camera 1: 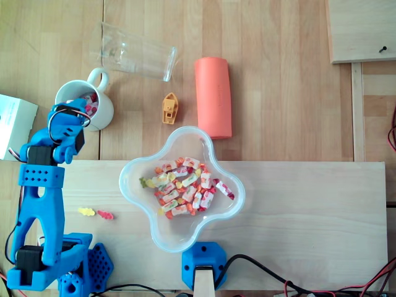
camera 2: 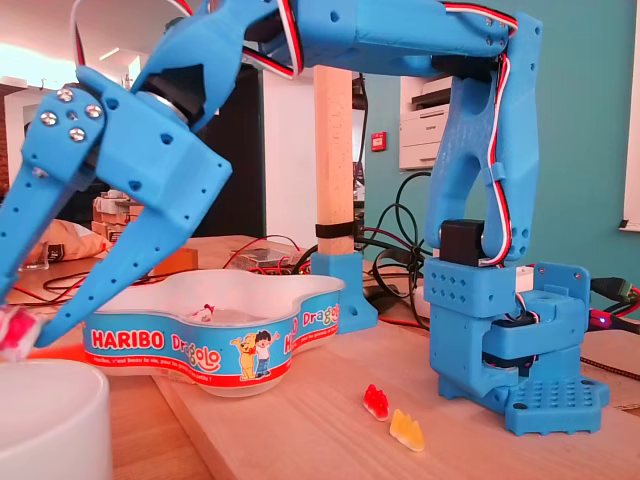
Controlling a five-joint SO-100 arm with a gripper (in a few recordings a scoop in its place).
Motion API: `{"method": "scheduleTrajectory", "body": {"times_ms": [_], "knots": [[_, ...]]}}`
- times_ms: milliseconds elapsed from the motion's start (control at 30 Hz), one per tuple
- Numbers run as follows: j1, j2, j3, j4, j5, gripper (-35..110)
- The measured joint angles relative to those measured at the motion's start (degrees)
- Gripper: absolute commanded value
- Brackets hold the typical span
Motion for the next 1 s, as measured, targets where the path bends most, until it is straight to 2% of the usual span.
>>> {"method": "scheduleTrajectory", "body": {"times_ms": [867, 1000], "knots": [[0.00, 0.00, -0.18, 0.00, -1.41, 18], [-0.88, 4.48, -2.90, 0.18, -1.23, 18]]}}
